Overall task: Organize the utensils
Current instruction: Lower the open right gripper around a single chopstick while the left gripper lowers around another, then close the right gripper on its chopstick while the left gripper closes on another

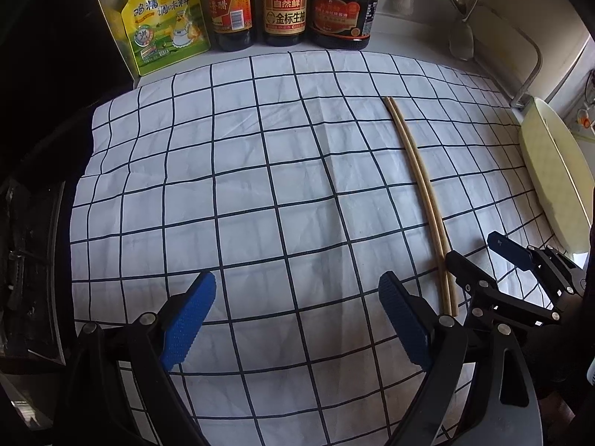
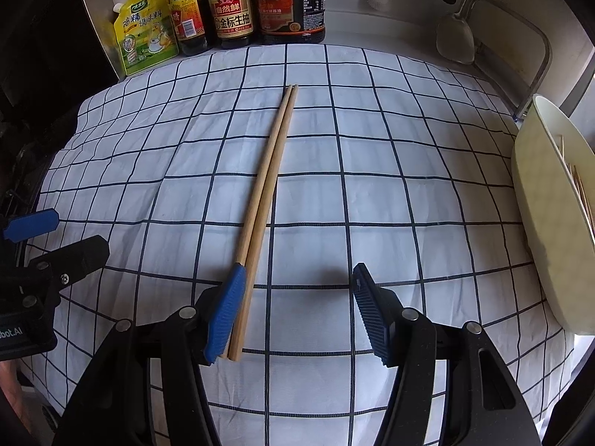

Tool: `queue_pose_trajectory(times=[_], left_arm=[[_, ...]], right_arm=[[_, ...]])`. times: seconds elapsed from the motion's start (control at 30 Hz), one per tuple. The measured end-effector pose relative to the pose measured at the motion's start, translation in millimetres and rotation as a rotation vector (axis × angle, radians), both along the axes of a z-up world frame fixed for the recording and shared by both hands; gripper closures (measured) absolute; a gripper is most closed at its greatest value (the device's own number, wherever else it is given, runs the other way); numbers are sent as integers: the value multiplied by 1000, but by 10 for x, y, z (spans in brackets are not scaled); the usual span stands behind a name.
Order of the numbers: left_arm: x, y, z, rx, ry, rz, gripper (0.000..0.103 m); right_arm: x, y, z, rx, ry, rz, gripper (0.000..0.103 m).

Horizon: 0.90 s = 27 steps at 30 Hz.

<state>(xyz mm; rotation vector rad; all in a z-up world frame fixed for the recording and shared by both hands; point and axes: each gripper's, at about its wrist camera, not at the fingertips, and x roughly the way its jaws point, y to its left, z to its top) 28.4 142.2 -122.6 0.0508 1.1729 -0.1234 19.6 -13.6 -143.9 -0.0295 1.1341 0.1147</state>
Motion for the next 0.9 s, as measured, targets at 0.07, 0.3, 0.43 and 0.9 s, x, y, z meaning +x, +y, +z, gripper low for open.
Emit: queue_pose_trajectory(times=[0.07,0.3,0.43,0.9], left_arm=[[5,8,7,-2,-2,0,15],[17,-13,9,2,-12,3,15],[47,-54,-33,2,-12,9,15],[211,-623,-134,-6,-39,-67,15]], right_arm=[[-12,35,-7,-19,-4,13,46],[-61,162,-23,-49,-19,83,79],[-77,176,-12,-58,-24,105,95],[-271,-586,-18,-45,2,-41,96]])
